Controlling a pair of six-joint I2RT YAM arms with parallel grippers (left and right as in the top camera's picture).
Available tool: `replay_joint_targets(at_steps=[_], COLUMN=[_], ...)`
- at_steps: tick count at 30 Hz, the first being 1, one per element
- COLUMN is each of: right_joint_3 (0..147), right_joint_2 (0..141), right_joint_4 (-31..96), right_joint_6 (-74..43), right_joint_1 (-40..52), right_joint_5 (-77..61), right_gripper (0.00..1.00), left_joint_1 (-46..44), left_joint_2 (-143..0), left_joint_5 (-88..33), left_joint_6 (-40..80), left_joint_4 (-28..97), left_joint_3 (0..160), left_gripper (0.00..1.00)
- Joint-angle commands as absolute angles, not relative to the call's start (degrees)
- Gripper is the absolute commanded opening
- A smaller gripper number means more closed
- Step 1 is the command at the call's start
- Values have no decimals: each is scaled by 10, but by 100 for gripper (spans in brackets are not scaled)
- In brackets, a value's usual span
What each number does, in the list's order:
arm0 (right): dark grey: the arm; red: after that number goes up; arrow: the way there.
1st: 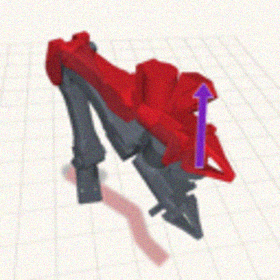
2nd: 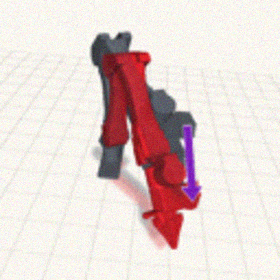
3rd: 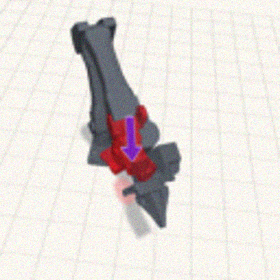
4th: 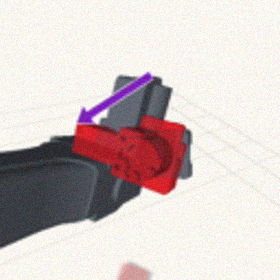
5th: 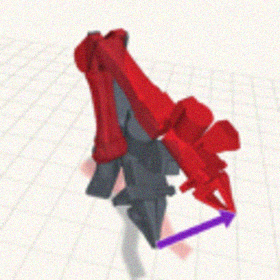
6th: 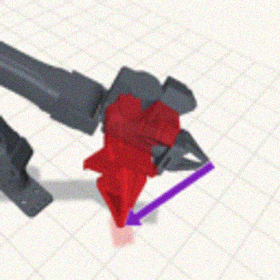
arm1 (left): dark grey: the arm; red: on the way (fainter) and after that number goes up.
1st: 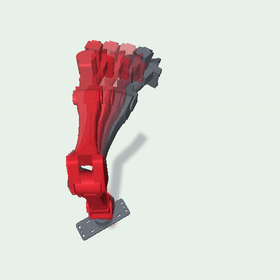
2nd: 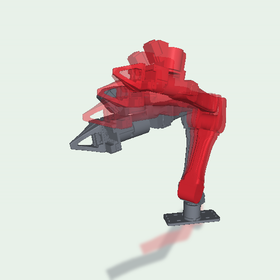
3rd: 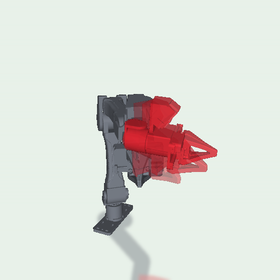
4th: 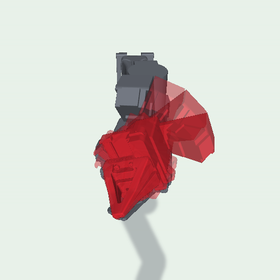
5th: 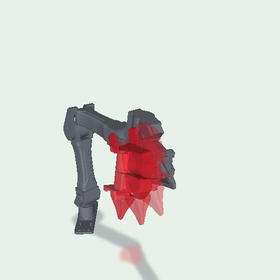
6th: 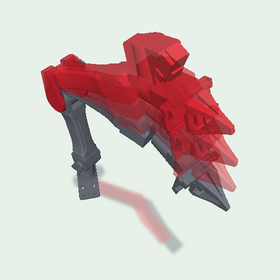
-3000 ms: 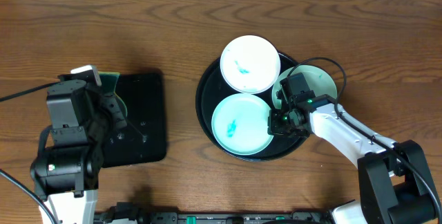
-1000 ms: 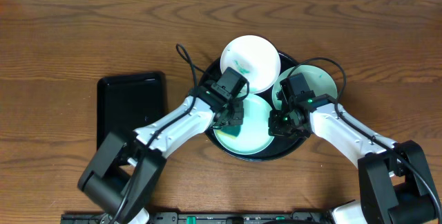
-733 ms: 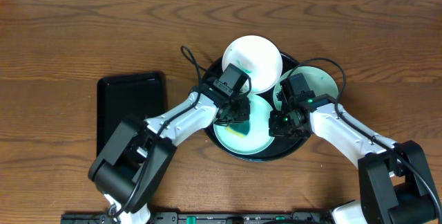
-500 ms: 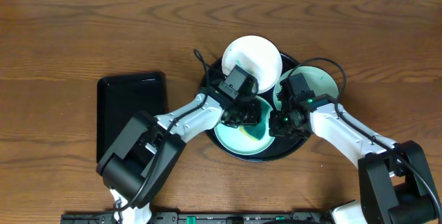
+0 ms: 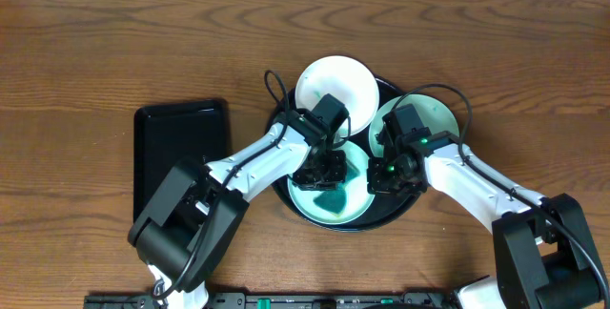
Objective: Clean dirty plates on tray and stack at the side
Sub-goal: 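Scrub the right plate with the sponge while the right gripper holds it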
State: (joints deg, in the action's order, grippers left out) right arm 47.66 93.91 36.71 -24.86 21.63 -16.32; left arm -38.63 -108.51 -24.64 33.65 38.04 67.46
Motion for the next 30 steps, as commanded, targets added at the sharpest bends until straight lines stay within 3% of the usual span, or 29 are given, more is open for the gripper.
replay_joint_targets(at_steps=[1, 8, 16, 30], right_joint_3=[471, 471, 471, 471], right_joint_2=[941, 941, 941, 941], right_joint_4=[371, 371, 371, 371], right_joint_6=[-231, -231, -231, -231], right_joint_1=[215, 215, 215, 215], right_joint_5=[-140, -140, -140, -140], right_gripper=[1, 1, 1, 1], left_joint_1=[-366, -361, -364, -425], left_joint_2=[-1103, -1100, -1101, -1120], left_joint_5=[-59, 104, 123, -182], left_joint_6=[346, 361, 358, 220], left_joint_4=[433, 493, 476, 347], left_joint_3=[641, 701, 741, 740], left_gripper=[7, 7, 7, 7])
